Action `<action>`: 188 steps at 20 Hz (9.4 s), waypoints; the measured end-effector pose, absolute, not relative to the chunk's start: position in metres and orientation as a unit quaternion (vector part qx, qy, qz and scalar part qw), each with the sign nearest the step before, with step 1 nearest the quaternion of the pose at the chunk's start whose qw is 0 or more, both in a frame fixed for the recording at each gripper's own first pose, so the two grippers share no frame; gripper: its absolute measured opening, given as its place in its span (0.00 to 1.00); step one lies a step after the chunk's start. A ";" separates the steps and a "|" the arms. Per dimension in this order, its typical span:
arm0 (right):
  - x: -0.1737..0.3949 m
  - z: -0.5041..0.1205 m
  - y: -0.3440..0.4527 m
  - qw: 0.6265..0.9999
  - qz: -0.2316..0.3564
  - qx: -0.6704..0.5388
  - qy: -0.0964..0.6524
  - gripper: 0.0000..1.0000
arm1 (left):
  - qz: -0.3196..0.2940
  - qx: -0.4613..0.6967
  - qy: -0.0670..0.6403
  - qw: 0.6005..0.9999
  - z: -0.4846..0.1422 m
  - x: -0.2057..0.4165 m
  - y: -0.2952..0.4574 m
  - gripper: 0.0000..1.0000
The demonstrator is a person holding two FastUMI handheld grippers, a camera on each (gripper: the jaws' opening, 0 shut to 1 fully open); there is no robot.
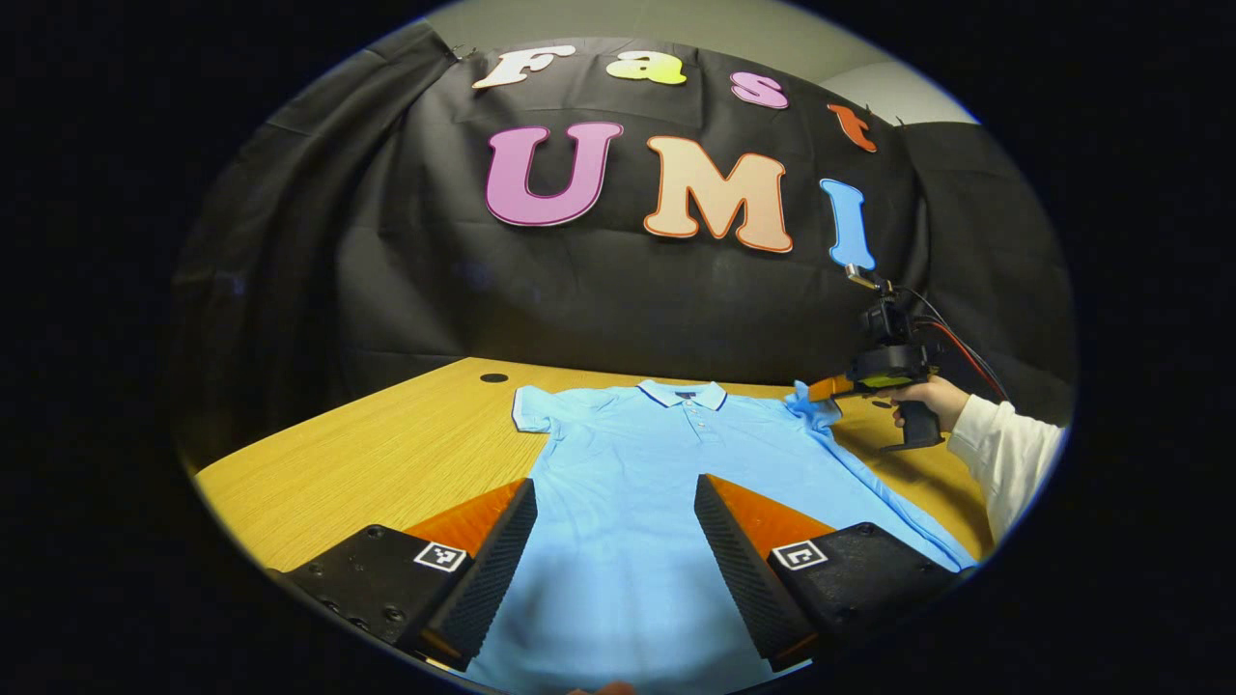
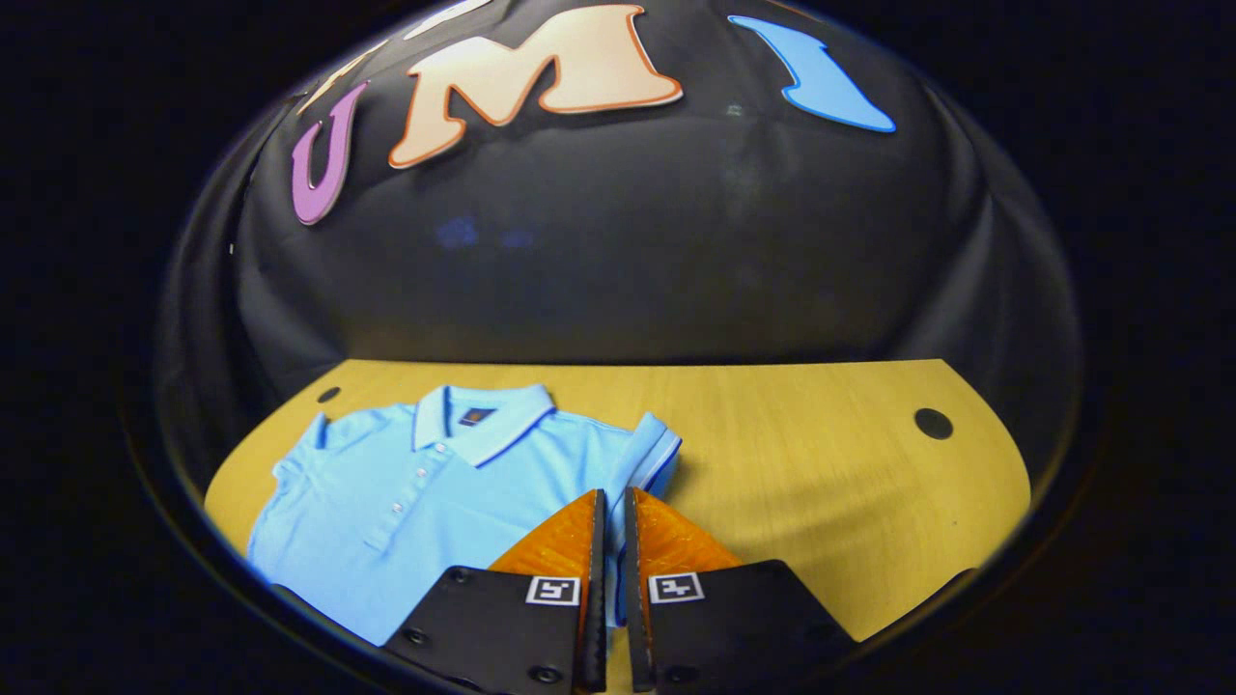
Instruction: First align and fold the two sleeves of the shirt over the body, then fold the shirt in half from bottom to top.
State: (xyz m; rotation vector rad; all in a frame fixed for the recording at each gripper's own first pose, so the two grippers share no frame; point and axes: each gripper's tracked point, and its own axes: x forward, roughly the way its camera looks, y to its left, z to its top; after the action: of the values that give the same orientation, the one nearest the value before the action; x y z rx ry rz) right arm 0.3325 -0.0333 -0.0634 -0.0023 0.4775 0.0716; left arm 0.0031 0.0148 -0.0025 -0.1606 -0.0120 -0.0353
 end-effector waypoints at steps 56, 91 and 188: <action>0.052 -0.010 0.000 0.986 0.114 -0.030 0.122 0.98 | -0.055 -0.140 0.181 0.972 0.008 0.227 0.122 0.98; 0.045 -0.016 -0.001 0.984 0.114 -0.041 0.132 0.98 | -0.041 -0.047 0.243 0.968 -0.024 0.275 0.116 0.00; -0.034 -0.068 0.046 0.958 0.139 -0.060 0.243 0.03 | -0.169 -0.042 0.150 0.973 -0.032 -0.054 0.003 0.00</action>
State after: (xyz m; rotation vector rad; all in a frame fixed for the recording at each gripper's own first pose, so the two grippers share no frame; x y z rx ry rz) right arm -0.0338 0.0464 -0.0683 -0.1213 0.4936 0.2826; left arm -0.0545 0.0026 -0.0316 -0.0856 0.3024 -0.3419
